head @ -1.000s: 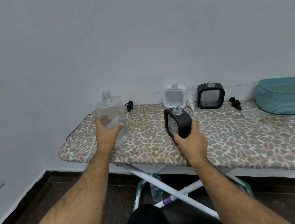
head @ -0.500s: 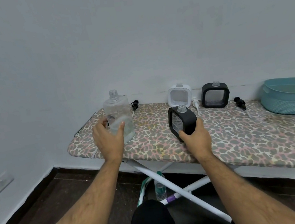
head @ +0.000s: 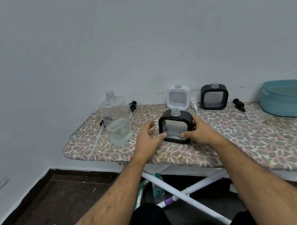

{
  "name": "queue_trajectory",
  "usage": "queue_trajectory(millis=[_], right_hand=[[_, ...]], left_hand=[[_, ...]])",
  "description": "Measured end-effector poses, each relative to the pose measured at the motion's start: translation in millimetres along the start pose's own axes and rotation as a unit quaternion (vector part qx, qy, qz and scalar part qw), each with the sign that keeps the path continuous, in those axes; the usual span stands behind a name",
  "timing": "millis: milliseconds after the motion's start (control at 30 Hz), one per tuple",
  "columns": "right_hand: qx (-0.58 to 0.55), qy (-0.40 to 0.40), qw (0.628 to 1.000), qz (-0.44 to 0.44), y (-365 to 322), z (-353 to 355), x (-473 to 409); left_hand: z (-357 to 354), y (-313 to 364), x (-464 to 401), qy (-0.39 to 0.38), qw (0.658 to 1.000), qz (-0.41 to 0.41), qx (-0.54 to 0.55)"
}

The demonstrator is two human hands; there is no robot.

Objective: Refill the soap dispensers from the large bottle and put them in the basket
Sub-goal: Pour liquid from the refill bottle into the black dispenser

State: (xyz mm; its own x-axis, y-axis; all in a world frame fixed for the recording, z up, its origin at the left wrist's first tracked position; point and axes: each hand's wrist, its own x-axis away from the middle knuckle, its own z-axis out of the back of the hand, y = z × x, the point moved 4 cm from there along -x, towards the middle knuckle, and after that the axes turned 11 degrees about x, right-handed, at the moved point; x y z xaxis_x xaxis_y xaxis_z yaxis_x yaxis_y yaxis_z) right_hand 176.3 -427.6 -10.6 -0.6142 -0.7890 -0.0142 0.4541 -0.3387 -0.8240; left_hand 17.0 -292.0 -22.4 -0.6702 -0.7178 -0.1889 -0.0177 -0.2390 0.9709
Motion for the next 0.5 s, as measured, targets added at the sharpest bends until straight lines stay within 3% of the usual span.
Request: queue_trajectory(millis=[233, 500], right_hand=[[-0.033, -0.025, 0.999, 0.019, 3, 0, -9], [-0.031, -0.063, 0.996, 0.048, -10, -24, -18]], left_hand=[[-10, -6, -9, -0.046, 0.993, 0.024, 0.104], [25, -12, 3, 0.009, 0.994, -0.001, 0.107]])
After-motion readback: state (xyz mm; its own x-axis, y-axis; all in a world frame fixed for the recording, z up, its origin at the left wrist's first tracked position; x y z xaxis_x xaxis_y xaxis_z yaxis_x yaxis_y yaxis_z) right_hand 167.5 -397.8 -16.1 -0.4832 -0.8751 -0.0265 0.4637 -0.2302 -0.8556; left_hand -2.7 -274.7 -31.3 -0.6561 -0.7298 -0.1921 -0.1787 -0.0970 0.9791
